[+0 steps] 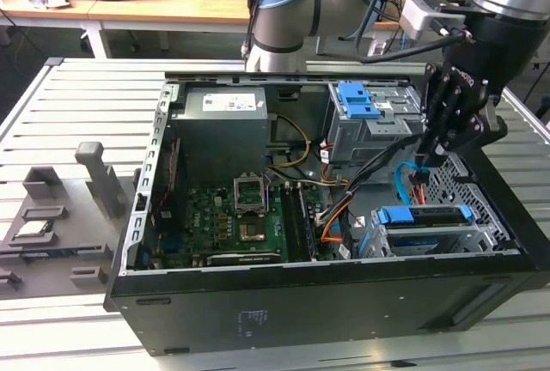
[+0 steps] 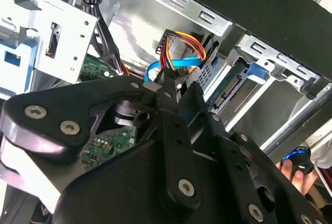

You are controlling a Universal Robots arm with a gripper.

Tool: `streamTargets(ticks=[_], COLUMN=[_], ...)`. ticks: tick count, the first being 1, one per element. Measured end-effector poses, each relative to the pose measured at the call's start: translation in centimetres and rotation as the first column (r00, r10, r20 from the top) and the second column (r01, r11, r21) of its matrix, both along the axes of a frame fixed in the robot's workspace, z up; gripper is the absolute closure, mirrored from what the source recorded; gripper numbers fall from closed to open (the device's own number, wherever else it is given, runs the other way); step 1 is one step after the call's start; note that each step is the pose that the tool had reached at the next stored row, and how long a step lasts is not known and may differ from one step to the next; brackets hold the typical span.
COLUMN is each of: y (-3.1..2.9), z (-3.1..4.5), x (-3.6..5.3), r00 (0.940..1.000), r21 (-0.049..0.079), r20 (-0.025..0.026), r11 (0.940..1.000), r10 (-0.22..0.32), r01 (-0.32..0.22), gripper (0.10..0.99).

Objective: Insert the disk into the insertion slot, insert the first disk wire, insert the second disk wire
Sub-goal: 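Insert the first disk wire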

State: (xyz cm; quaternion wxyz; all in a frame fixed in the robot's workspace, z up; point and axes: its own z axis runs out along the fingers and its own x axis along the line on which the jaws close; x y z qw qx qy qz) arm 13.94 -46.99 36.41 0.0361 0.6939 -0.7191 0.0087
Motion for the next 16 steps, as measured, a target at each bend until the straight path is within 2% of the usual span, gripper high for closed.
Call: streamTargets(ticks=[2, 5, 7, 11, 16], y=[0.01, 0.22, 0.7, 0.71, 0.71], z=[0.1, -0.26, -0.62, -1.04, -1.04], x=[-0.01, -0.02, -0.02, -0.02, -0.02], r00=[1.0, 1.0, 1.0, 1.0, 1.0], r21=[0.0, -0.006, -0.005, -0.028, -0.028], r20=[-0.0001, -0.0004, -0.0011, -0.0011, -0.0011], r11=[1.0, 1.0, 1.0, 0.9996, 0.9996], r10=[0.0, 0.0, 0.0, 0.0, 0.0], r01=[0.0, 0.0, 0.0, 0.0, 0.0], gripper=[0.784, 0.784, 0.784, 0.784, 0.8])
